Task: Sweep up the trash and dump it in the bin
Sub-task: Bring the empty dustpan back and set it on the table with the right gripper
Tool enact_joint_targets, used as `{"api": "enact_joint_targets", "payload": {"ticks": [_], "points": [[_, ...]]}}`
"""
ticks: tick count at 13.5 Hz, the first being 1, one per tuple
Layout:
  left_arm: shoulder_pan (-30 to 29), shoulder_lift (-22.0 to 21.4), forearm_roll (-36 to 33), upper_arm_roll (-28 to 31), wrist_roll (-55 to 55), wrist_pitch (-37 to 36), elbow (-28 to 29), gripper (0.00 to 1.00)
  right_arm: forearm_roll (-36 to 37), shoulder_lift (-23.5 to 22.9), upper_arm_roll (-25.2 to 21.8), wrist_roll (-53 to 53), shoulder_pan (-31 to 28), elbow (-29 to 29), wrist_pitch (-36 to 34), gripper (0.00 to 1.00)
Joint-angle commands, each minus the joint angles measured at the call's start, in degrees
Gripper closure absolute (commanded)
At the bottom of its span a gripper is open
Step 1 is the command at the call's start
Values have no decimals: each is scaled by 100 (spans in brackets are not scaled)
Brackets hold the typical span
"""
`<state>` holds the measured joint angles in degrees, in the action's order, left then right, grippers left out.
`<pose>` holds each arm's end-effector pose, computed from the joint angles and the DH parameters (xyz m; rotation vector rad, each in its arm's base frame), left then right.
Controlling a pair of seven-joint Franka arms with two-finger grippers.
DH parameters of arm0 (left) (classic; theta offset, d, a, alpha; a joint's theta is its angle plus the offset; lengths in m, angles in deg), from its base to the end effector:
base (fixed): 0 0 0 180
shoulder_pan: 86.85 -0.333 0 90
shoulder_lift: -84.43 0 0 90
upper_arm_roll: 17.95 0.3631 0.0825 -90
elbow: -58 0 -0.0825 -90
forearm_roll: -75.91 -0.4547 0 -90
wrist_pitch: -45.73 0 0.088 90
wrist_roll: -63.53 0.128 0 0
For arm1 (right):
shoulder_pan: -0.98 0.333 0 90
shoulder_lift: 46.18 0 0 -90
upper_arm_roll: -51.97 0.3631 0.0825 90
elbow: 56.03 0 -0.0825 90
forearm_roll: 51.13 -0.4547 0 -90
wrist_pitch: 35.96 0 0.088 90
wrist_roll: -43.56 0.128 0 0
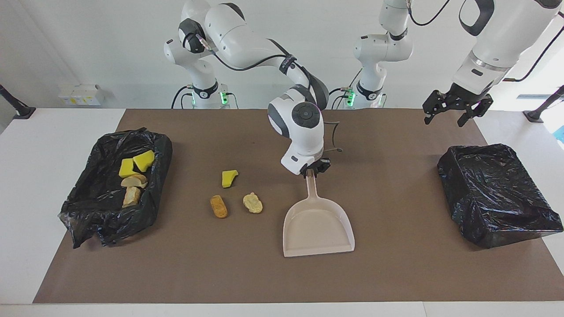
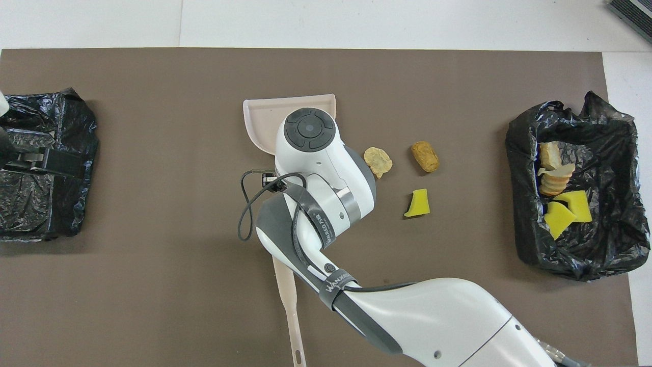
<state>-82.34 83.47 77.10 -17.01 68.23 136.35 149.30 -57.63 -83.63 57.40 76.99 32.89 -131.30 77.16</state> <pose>0.6188 -0.0412 0.6497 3.1125 -0.2247 0.0079 0.6617 0.4955 0.3470 -3.0013 -0.0065 0.1295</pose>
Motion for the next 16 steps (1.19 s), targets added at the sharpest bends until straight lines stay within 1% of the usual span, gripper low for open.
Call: {"api": "enact_joint_targets", "payload": {"ticks": [1, 3, 5, 6, 8, 10, 12, 14, 15, 16], "points": [[94, -89, 4, 73, 22, 87, 141, 0, 17, 97, 10, -3, 0, -83, 123, 0], [172, 15, 4, 73, 31, 245, 142, 0, -44, 395, 10, -21, -35, -136, -78, 0], [182, 182, 13, 30, 48, 394, 142, 0, -9, 755, 10, -21, 0, -407, -413, 0], [251, 270, 13, 30, 48, 552, 142, 0, -9, 1000, 19, -12, 9, -670, -422, 0], [304, 542, 39, 21, 83, 920, 142, 0, -79, 1667, 71, -12, 26, -1415, -492, 0], [515, 902, 57, 21, 40, 1386, 133, 0, -97, 2275, 386, 75, 26, -2206, -633, 0], [638, 1157, 196, 21, 4, 1738, 124, 0, -280, 2732, 755, 102, 26, -3032, -310, 0], [726, 1404, 329, 12, -83, 1932, 63, 0, -658, 3259, 941, 67, 157, -3911, 112, 0], [857, 1500, 320, 12, -275, 2037, 63, 0, -746, 3418, 941, -11, 306, -4324, 322, 0], [980, 1623, 329, 12, -495, 2265, 71, 0, -756, 3420, 942, -38, 447, -4642, 725, 0]]}}
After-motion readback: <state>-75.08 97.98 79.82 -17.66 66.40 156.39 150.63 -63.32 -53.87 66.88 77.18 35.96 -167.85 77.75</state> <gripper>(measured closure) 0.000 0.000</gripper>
